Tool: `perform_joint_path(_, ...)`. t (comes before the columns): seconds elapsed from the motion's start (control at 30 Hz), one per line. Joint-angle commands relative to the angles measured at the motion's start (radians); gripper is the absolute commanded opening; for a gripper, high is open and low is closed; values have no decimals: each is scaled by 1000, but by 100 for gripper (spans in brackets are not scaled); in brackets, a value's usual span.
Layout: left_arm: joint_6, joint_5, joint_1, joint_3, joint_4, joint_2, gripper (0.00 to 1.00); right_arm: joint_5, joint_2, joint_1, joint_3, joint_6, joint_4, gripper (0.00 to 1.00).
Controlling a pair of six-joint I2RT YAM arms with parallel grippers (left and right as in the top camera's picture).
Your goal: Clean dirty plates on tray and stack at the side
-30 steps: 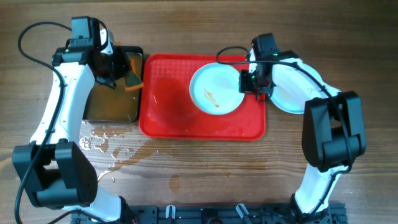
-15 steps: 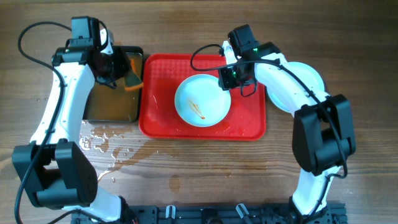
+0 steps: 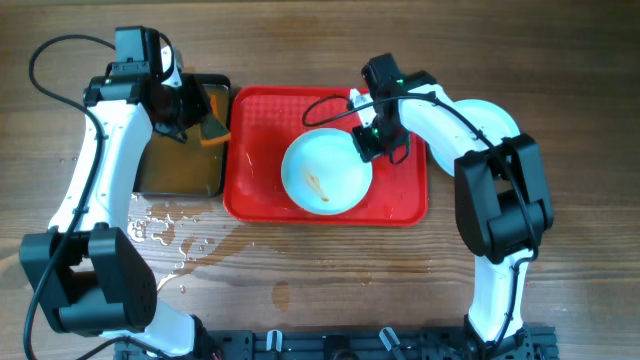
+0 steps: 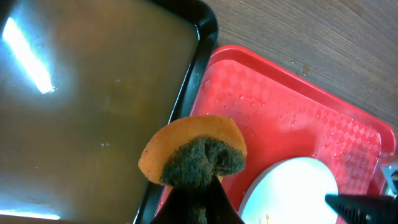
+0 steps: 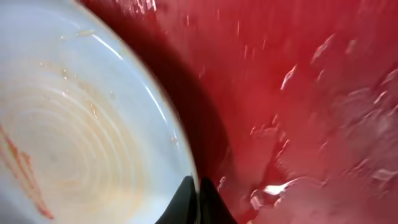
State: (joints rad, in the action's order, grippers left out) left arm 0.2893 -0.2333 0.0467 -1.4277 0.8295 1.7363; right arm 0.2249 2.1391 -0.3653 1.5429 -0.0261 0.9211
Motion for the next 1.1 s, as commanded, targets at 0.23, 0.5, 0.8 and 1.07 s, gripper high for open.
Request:
perform_joint_path(0.23,-13,-4,-6,6,-19,11,4,204,17,-19,2,521,-168,4)
perform_joint_path(0.5,-13,-5,-48,7,-23,63,4,95,23,-64,0,632,-224,6)
perform_joint_path(0.8,-13,-5,-157,7,-121,148,4,70,41,-64,0,642,-325,34)
perform_joint_path(1.07,-13,-5,-183,7,-159,163,4,115,97,-64,0,673,-329,6)
